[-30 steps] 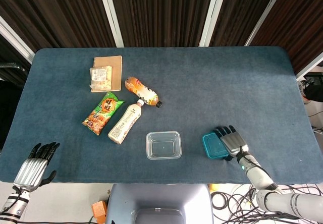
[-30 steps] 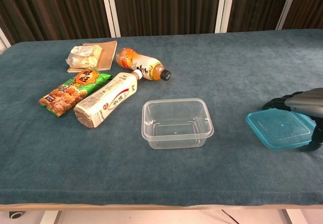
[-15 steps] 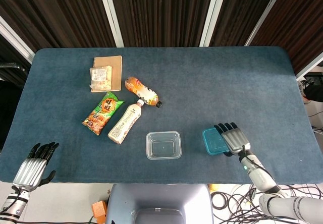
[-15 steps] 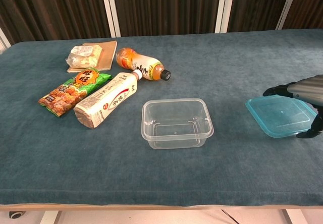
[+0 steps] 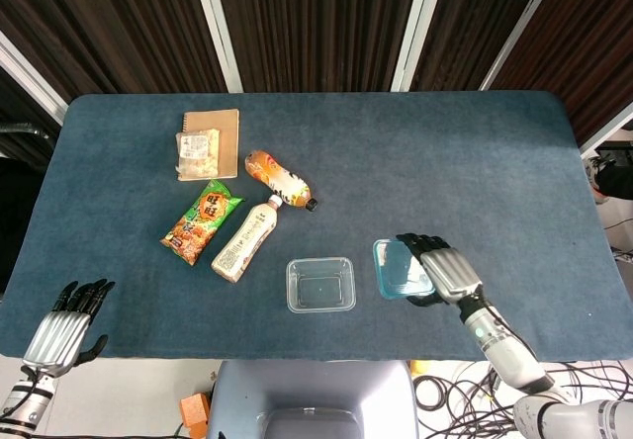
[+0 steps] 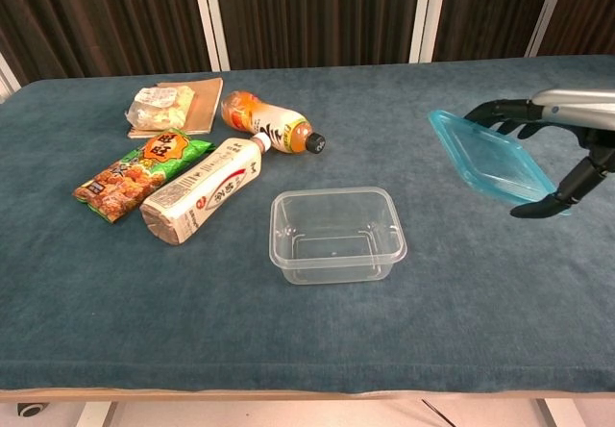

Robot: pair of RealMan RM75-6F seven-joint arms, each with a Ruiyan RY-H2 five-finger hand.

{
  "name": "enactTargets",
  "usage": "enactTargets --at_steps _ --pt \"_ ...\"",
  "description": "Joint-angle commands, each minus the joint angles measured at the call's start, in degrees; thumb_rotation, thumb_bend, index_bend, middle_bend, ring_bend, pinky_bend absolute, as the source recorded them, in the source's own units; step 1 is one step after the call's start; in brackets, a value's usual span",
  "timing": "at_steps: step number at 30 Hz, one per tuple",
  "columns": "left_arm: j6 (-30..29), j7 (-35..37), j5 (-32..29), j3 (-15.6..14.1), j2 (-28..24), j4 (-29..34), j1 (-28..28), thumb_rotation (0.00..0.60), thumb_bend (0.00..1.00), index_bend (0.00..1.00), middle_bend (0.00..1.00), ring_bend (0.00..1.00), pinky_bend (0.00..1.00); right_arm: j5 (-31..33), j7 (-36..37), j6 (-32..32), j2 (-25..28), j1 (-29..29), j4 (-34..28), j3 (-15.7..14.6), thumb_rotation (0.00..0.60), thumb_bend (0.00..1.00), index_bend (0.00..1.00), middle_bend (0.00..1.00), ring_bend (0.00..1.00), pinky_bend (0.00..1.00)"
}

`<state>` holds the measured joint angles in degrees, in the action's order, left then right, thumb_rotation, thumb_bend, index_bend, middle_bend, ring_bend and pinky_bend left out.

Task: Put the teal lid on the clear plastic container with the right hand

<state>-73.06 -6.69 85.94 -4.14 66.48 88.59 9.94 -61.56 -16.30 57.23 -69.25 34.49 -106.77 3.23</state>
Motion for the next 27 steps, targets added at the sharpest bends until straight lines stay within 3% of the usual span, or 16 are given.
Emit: enactTargets --at_steps 1,5,12,18,27 --pt "-1.0 0.4 0.7 -0.1 0.2 -0.6 -0.3 0.600 0.35 0.00 0.07 0.09 0.00 6.2 -6.2 1.8 -0.5 1.9 -6.4 2.5 0.600 0.15 0.78 0.36 0.23 0.15" --pt "-4.0 1.2 2.5 -0.1 0.8 -2.1 -1.4 0.600 0.35 0.00 0.07 0.09 0.00 17.1 -13.5 4.2 -4.4 5.9 -10.4 5.1 0.600 0.15 0.77 0.36 0.22 0.15" --pt "-8.1 3.5 5.4 -0.6 1.7 -4.6 -2.9 0.600 0.35 0.00 0.07 0.09 0.00 31.4 -26.0 12.7 -14.4 13.9 -10.6 8.4 0.600 0.15 0.76 0.36 0.21 0.15" --pt "-8.7 4.4 6.6 -1.0 0.9 -4.7 -3.1 0.600 0.35 0.00 0.07 0.09 0.00 35.5 -31.9 19.5 -22.2 17.4 -8.3 9.3 0.600 0.15 0.76 0.36 0.21 0.15" --pt "-8.9 5.7 6.6 -1.0 0.4 -5.2 -3.5 0.600 0.35 0.00 0.07 0.09 0.00 36.2 -34.7 23.1 -26.4 18.4 -6.7 8.6 0.600 0.15 0.75 0.36 0.20 0.15"
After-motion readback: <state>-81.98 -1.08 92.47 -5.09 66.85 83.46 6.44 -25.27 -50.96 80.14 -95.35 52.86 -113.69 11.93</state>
